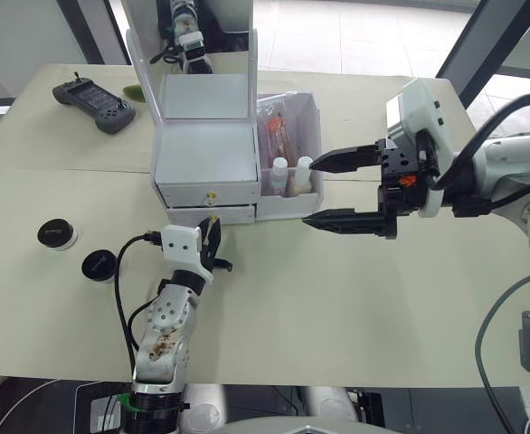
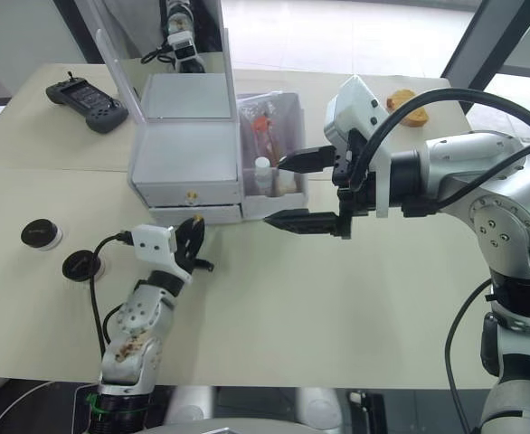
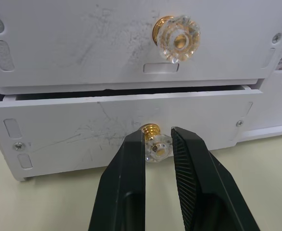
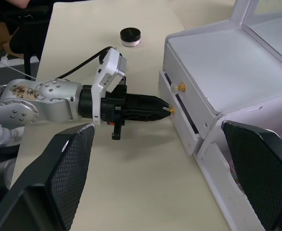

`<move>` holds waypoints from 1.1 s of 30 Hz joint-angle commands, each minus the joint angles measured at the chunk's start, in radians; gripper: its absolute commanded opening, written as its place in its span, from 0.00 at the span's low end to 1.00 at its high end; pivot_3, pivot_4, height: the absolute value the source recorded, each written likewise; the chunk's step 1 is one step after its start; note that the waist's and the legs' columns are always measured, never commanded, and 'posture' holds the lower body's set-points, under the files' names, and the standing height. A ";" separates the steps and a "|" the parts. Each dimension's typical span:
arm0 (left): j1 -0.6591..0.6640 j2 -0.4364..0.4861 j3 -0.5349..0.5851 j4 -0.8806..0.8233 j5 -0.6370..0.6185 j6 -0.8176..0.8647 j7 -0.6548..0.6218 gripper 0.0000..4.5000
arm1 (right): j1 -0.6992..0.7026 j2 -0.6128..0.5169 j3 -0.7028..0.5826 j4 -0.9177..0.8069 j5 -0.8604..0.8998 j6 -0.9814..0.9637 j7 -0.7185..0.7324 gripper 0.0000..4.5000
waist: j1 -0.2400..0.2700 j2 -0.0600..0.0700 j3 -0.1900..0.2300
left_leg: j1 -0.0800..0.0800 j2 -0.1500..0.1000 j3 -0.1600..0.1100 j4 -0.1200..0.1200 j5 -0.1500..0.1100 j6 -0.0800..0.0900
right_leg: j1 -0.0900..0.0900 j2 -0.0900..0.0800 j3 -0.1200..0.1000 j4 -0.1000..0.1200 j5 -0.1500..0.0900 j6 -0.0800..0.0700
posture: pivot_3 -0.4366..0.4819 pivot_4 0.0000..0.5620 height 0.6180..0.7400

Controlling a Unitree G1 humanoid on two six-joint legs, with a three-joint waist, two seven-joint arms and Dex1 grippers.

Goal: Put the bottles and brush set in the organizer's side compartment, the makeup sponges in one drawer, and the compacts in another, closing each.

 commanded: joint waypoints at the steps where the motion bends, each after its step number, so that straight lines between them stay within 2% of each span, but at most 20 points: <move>1: 0.052 0.025 0.023 -0.082 -0.010 0.009 -0.005 0.12 | 0.010 0.006 -0.033 -0.031 0.008 -0.017 -0.011 1.00 | 0.000 0.000 0.000 | 0.000 0.000 0.000 0.000 0.000 0.000 | 0.000 0.000 0.000 0.000 0.000 0.000 | 0.48 0.27 0.71; 18: 0.097 0.185 0.173 -0.115 -0.113 0.036 -0.093 0.12 | 0.055 0.047 -0.034 -0.061 0.016 -0.027 -0.047 1.00 | -0.034 0.000 0.000 | 0.001 0.000 0.000 -0.001 0.000 0.000 | -0.001 0.000 0.000 0.000 -0.001 -0.002 | 0.48 0.27 0.71; 21: 0.140 0.194 0.148 -0.162 -0.114 0.042 -0.111 0.12 | 0.055 0.056 -0.031 -0.058 0.011 -0.033 -0.050 1.00 | -0.037 0.000 0.000 | 0.000 0.000 0.000 -0.001 0.000 0.000 | -0.001 0.000 0.000 0.000 -0.001 -0.002 | 0.48 0.27 0.71; 33: 0.368 0.191 0.198 -0.375 -0.150 0.075 -0.104 0.12 | 0.069 0.074 -0.017 -0.042 -0.006 -0.067 -0.033 1.00 | -0.051 0.000 0.000 | 0.000 0.000 0.000 -0.001 -0.001 0.001 | -0.001 0.000 0.001 0.000 -0.001 -0.002 | 0.48 0.27 0.71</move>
